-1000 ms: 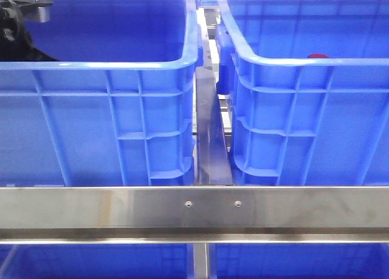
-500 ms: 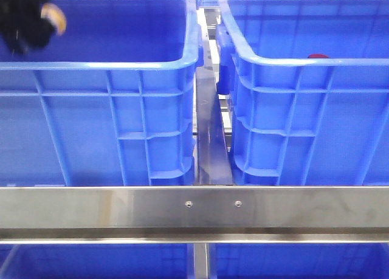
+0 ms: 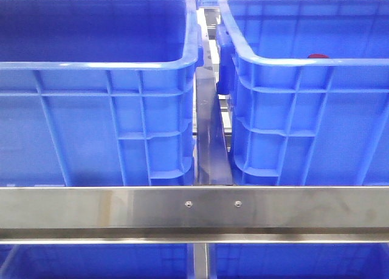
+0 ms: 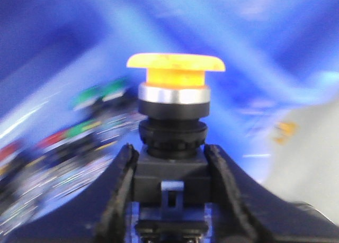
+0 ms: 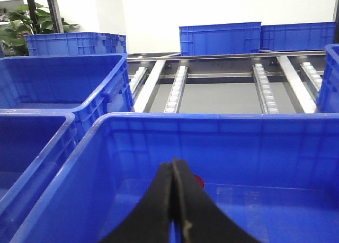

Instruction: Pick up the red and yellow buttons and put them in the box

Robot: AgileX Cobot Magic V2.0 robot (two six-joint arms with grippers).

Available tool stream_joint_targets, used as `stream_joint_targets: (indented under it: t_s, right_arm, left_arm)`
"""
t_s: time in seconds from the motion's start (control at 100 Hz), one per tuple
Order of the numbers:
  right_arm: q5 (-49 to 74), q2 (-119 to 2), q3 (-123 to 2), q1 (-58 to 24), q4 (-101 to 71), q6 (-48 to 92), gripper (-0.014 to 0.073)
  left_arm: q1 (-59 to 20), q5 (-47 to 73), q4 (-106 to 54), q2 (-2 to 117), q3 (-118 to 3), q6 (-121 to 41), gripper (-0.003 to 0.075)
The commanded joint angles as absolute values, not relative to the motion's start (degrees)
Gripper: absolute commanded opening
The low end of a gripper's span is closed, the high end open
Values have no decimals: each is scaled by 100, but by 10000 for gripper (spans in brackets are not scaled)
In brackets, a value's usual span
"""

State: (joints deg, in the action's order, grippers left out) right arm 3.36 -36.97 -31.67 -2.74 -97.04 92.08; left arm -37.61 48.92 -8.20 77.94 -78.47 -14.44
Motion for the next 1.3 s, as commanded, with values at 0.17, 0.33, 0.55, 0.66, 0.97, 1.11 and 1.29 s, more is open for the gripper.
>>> stream_joint_targets:
  t_s: [0.17,0.33,0.55,0.66,0.97,1.11,1.29]
  right_arm:
    - [537,-3678,-3317,-253,-9769,9238,-34]
    - [838,-3678,-3317,-253,-9769,9238,174]
    - [1342,-3678,-3317,-253,-9860,9238,531]
    - [1785,-3678,-3317,-253,-10172,9085,557]
    - [3847,-4353,-3330,-253,-10668,7513,557]
    - [4946,-4981,-3342,-253,-10854,6972,557]
    - [5791,-5717,-3466,-253,-10998,6716,557]
  left_arm:
    - [-4744,4607,-940,7605,-8038,-1428,-19]
    - [-4771,4607,-940,7605,-8038,-1428,-19]
    - [-4771,4607,-940,7605,-8038,-1428,-19]
    - [-4771,4607,-940,7605,-8038,-1428,-19]
    - [-4771,4607,-940,7605,-8038,-1428,-19]
    - [-4771,4607,-940,7605,-8038,-1428,-19]
    - [-4771,4607,-940,7605,-8038,-1428,-19]
